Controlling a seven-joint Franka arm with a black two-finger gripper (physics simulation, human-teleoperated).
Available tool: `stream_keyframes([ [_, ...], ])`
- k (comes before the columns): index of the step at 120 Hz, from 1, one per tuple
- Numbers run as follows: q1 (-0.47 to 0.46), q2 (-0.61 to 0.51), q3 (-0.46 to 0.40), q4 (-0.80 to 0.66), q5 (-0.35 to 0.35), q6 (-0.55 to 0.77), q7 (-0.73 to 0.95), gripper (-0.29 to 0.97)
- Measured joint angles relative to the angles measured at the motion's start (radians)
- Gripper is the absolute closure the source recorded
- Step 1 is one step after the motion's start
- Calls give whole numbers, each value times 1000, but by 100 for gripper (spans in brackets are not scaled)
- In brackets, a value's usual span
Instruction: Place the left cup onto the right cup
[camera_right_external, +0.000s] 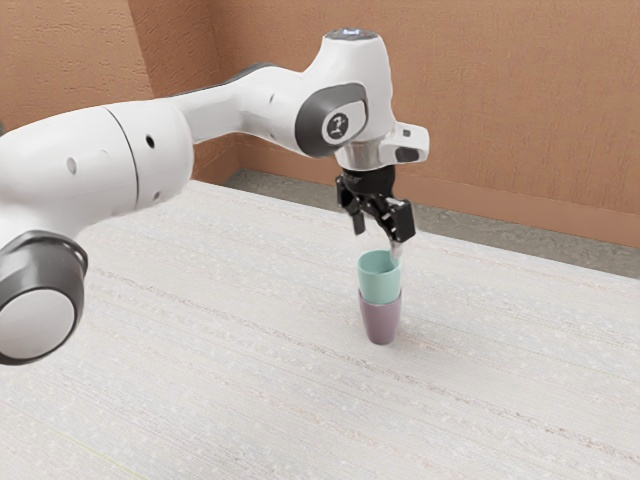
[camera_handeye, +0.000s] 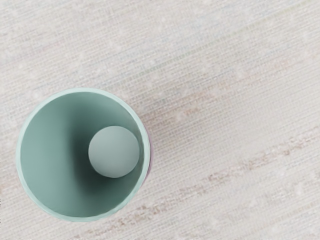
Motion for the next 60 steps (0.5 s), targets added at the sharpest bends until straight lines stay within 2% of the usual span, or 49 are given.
stream_keyframes([
  [33,3,-109,3,-58,4,-32,-1,0],
  [60,45,-197,7,-106,9,-77,-2,0],
])
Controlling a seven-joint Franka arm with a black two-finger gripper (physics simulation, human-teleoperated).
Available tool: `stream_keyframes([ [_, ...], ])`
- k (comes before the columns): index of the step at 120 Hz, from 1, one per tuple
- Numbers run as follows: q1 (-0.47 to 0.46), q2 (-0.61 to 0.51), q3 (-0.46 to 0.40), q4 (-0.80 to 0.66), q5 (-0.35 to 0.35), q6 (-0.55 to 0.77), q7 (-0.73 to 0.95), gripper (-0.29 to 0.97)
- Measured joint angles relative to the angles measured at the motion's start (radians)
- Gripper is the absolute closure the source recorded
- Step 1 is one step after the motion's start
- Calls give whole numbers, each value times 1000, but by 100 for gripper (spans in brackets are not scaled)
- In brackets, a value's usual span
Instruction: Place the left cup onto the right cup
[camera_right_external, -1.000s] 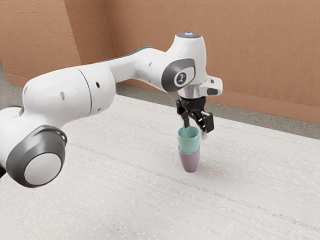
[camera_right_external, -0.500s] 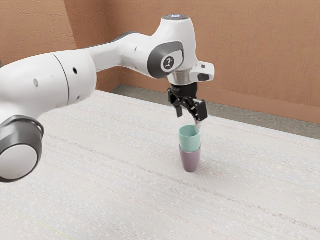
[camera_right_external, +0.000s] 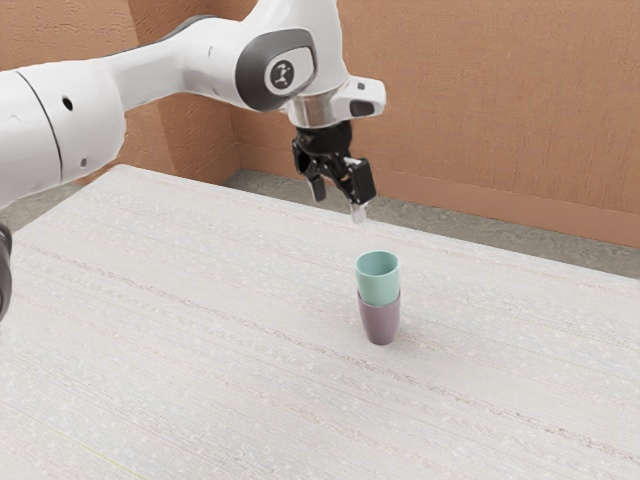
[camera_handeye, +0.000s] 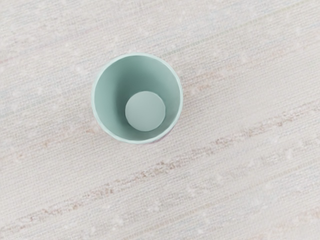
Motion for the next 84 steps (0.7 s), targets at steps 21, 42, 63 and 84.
stream_keyframes([
  [21,44,-56,3,-36,3,-34,-1,0],
  [42,92,-124,10,-63,17,-66,-3,0],
  [63,136,-188,16,-68,46,-111,-5,0],
  [84,171,-235,16,-92,59,-141,-7,0],
])
